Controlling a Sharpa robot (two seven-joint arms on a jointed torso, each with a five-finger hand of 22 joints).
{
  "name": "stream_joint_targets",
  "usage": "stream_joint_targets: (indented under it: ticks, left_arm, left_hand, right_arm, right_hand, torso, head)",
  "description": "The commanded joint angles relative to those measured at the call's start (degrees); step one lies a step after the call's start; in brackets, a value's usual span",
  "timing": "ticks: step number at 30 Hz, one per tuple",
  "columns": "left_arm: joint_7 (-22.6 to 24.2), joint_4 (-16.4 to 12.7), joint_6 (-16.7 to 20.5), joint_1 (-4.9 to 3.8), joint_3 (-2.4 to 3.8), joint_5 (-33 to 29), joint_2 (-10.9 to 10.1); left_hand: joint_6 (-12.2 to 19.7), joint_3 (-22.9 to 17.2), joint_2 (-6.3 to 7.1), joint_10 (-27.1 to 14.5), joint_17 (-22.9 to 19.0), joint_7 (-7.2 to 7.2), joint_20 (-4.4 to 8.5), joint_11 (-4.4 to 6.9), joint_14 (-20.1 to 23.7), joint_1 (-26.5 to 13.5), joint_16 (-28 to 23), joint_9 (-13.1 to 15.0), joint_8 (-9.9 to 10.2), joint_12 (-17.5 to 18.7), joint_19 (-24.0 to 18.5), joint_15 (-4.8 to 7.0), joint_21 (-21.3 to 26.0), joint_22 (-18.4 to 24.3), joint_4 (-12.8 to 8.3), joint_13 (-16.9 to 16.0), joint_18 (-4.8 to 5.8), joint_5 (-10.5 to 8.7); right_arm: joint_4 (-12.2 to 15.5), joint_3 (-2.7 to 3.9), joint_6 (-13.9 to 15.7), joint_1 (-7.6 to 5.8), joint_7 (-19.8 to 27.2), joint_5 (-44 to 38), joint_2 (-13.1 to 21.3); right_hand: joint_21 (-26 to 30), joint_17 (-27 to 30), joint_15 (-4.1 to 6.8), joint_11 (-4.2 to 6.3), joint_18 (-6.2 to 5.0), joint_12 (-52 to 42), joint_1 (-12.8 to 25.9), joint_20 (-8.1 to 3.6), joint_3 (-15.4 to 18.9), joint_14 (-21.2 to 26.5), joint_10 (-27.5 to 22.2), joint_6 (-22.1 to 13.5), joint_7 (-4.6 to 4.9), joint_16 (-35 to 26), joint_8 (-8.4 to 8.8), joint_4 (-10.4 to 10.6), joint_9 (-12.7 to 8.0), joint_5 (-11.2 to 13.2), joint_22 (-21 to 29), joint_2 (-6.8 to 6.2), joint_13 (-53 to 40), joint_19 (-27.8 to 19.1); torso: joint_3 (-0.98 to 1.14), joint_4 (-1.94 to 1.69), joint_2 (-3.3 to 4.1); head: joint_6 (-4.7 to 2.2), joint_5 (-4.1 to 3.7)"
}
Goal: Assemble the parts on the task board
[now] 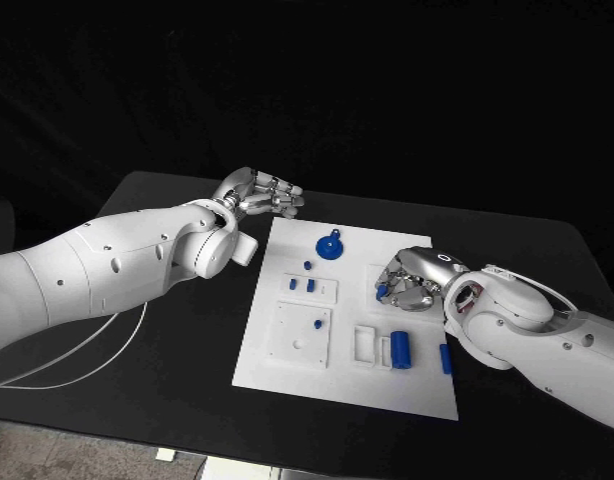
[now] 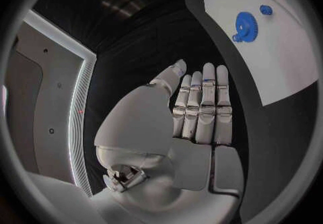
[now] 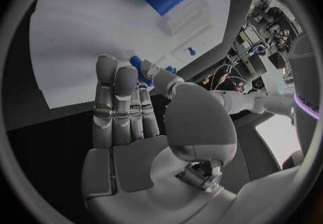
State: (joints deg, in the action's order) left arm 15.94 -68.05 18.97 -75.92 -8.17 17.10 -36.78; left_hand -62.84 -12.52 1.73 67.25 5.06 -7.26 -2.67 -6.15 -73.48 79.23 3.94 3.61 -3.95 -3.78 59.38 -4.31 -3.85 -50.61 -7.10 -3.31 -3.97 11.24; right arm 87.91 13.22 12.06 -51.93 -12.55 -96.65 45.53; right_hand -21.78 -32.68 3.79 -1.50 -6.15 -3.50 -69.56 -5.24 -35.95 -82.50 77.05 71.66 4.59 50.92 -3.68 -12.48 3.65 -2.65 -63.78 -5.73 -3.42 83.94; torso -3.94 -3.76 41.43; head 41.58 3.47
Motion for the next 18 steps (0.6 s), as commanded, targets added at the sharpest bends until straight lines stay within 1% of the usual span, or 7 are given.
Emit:
stream_joint_targets:
  ticks: [1,4,7,9,12,18]
  left_arm:
    - [0.1,-0.1,-0.8,-0.07,0.05,-0.3,0.0]
    - [0.1,-0.1,-0.8,-0.07,0.04,-0.3,0.0]
    - [0.0,-0.1,-0.8,-0.07,0.04,-0.3,0.0]
    - [0.0,-0.1,-0.8,-0.07,0.04,-0.3,0.0]
    - [0.0,-0.2,-0.8,-0.08,0.04,-0.3,-0.1]
    - [-0.1,-0.2,-0.9,-0.08,0.03,-0.3,-0.1]
  left_hand:
    - [0.0,0.0,-0.33,-0.4,0.0,-0.17,-0.28,-0.06,0.3,0.5,-0.2,0.1,0.2,0.3,0.0,0.15,-0.1,0.1,0.4,0.0,-0.56,-0.26]
    - [0.0,0.0,-0.33,-0.4,0.0,-0.17,-0.28,-0.06,0.3,0.5,-0.2,0.1,0.2,0.3,0.0,0.15,-0.1,0.1,0.4,0.0,-0.56,-0.26]
    - [0.0,0.0,-0.33,-0.4,0.0,-0.17,-0.28,-0.06,0.3,0.5,-0.2,0.1,0.2,0.3,0.0,0.15,-0.1,0.1,0.4,0.0,-0.56,-0.26]
    - [0.0,0.0,-0.33,-0.4,0.0,-0.17,-0.28,-0.06,0.3,0.5,-0.2,0.1,0.2,0.3,0.0,0.15,-0.1,0.1,0.4,0.0,-0.56,-0.26]
    - [0.1,0.0,-0.36,-0.4,0.0,-0.18,-0.25,-0.06,0.3,0.6,-0.2,0.1,0.2,0.3,0.0,0.16,-0.1,0.0,0.3,0.0,-0.56,-0.24]
    - [0.1,0.1,-0.40,-0.4,0.0,-0.19,-0.26,-0.07,0.3,0.5,-0.2,0.1,0.2,0.3,0.0,0.15,-0.1,0.0,0.4,0.0,-0.55,-0.23]
  right_arm:
    - [0.1,0.00,-1.0,0.03,-0.2,0.6,0.0]
    - [0.1,0.00,-1.8,0.03,-0.6,0.2,0.0]
    - [0.0,0.00,-2.6,0.03,-0.9,-0.3,0.0]
    - [0.0,0.00,-2.7,0.03,-1.0,-0.4,0.0]
    - [-0.1,0.00,-3.0,0.03,-1.2,-0.7,0.0]
    - [-0.1,0.00,-2.2,0.03,-1.1,-0.7,0.0]
  right_hand:
    - [0.6,0.0,-0.16,-0.14,-0.39,0.1,-0.2,0.21,0.9,0.1,-1.2,-0.7,0.12,-0.3,0.09,0.0,0.1,-0.3,-0.1,-0.79,0.0,1.6]
    - [1.0,0.0,-0.27,-0.29,-0.60,0.1,-0.3,0.41,1.7,0.1,-1.6,-1.1,0.22,-0.3,0.06,0.1,0.2,-0.4,-0.1,-0.92,0.0,1.6]
    - [1.3,0.1,-0.62,-0.83,-0.73,0.1,0.3,0.67,2.1,0.1,-3.2,-2.8,0.57,-0.3,0.12,0.4,0.0,-0.4,-0.1,-1.79,0.0,1.6]
    - [1.3,0.1,-0.69,-0.92,-0.80,0.1,0.5,0.77,2.2,0.1,-3.5,-3.1,0.61,-0.3,0.10,0.5,0.0,-0.4,-0.1,-1.98,0.0,1.6]
    - [1.4,0.1,-0.68,-0.89,-0.93,0.1,0.2,0.83,2.2,0.1,-3.4,-3.0,0.59,-0.3,0.05,0.7,0.1,-0.4,-0.1,-1.89,0.0,1.6]
    - [1.3,0.1,-0.46,-0.53,-0.88,0.1,-0.1,0.67,1.6,0.1,-2.4,-1.8,0.33,-0.2,0.02,1.0,0.1,-0.3,-0.4,-1.27,0.0,1.8]
  torso:
    - [0.00,0.00,-0.02]
    - [0.01,0.02,-0.01]
    - [0.01,0.06,-0.02]
    - [0.02,0.05,-0.02]
    - [0.04,0.02,0.01]
    - [0.05,0.03,0.00]
  head:
    - [0.05,0.05]
    - [0.03,0.01]
    - [0.07,-0.05]
    - [0.11,-0.09]
    - [0.13,-0.15]
    - [0.03,-0.22]
